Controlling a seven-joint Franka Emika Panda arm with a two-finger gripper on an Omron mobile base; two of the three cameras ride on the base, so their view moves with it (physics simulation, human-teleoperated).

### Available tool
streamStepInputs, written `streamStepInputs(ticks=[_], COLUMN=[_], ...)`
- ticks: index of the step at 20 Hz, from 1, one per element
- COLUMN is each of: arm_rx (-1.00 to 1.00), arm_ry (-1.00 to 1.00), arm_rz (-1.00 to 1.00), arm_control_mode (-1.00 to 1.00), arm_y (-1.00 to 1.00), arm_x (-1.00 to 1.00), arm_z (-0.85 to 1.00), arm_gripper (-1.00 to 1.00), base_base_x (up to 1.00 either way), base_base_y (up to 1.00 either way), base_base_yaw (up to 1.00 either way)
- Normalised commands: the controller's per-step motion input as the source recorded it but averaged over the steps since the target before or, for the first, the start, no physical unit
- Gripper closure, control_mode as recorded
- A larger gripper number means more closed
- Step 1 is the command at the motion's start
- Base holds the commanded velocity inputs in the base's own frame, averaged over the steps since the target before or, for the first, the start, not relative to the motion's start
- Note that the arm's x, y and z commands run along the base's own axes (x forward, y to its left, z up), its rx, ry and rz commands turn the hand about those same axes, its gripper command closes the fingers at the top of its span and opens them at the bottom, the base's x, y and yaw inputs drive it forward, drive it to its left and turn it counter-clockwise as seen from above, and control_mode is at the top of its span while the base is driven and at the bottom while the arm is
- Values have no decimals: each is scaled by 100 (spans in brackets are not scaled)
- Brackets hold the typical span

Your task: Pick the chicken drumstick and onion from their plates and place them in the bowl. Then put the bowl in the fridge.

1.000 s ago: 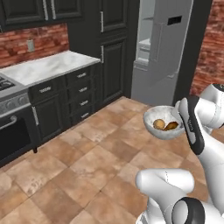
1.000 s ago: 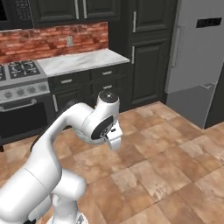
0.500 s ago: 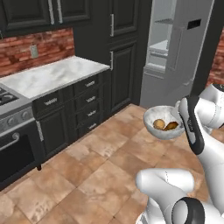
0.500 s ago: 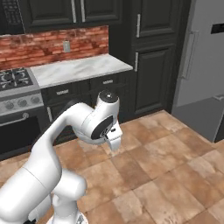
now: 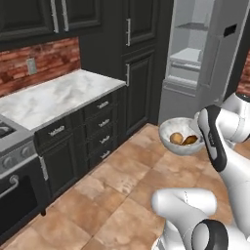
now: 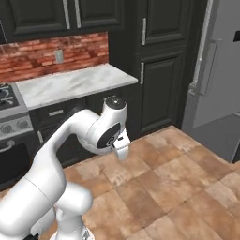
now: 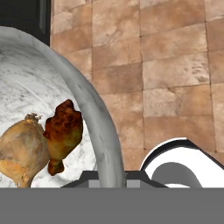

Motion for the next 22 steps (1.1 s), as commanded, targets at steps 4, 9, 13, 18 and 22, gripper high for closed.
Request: streamStepInputs(ticks=[4,9,13,18,22], arm_rx=[0,0,0,0,0], arm_ry=[0,0,0,0,0], arm_rz=[0,0,0,0,0], arm_control_mode=[100,100,100,100,100], arm_y=[0,0,0,0,0], arm_x=[0,0,0,0,0], arm_z=[0,0,0,0,0], arm_gripper=[100,100,100,100,100], base_base_x=[81,76,67,66,75], base_base_y=[18,19,22,22,23], base_base_yaw=[-22,-30,-42,-42,-33])
